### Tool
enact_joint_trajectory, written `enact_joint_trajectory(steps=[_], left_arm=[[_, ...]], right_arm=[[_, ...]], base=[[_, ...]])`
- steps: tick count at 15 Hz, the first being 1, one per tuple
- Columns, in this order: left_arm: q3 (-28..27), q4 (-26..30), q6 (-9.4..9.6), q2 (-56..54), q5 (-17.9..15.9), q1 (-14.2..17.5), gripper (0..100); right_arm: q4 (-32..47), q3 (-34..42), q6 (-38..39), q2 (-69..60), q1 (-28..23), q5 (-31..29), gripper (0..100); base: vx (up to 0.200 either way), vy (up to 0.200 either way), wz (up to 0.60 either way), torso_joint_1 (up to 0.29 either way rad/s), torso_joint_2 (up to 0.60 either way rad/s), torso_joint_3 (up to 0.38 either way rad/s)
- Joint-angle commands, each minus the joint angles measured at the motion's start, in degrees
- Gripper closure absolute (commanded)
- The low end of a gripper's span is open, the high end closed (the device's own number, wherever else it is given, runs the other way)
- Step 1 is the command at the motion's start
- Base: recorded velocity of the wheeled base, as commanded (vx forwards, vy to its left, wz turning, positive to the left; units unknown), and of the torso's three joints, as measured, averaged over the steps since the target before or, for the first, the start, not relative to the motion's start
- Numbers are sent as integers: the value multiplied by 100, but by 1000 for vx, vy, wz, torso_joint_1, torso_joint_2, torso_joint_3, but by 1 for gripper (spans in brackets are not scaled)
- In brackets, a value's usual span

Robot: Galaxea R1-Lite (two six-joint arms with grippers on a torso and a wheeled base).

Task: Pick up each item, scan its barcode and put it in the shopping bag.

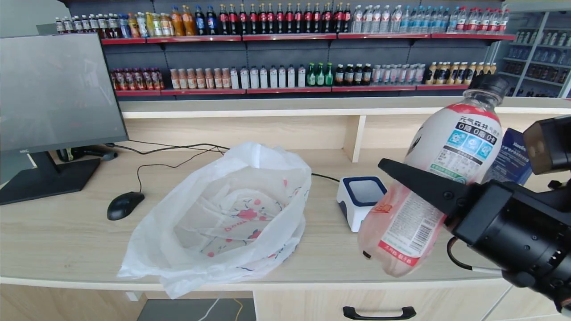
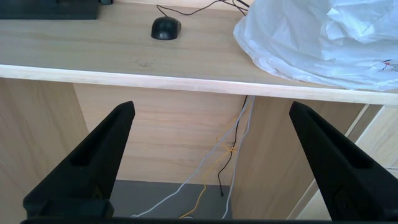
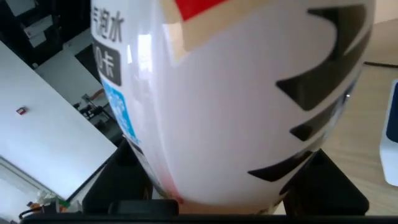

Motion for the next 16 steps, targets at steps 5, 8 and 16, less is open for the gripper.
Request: enact_joint_trajectory(steps=[5, 8, 16], left_arm=[[1, -1, -1, -2, 0, 0, 0], [1, -1, -1, -2, 0, 0, 0], [1, -1, 7, -2, 0, 0, 0]], right_arm=[[-17, -393, 884, 136, 295, -2, 100], [9, -534, 1253, 136, 594, -2, 100], [264, -1070, 1631, 628, 1183, -740, 100]], base=[[0, 0, 0, 0, 0, 0], [0, 0, 0, 0, 0, 0], [0, 0, 0, 0, 0, 0]])
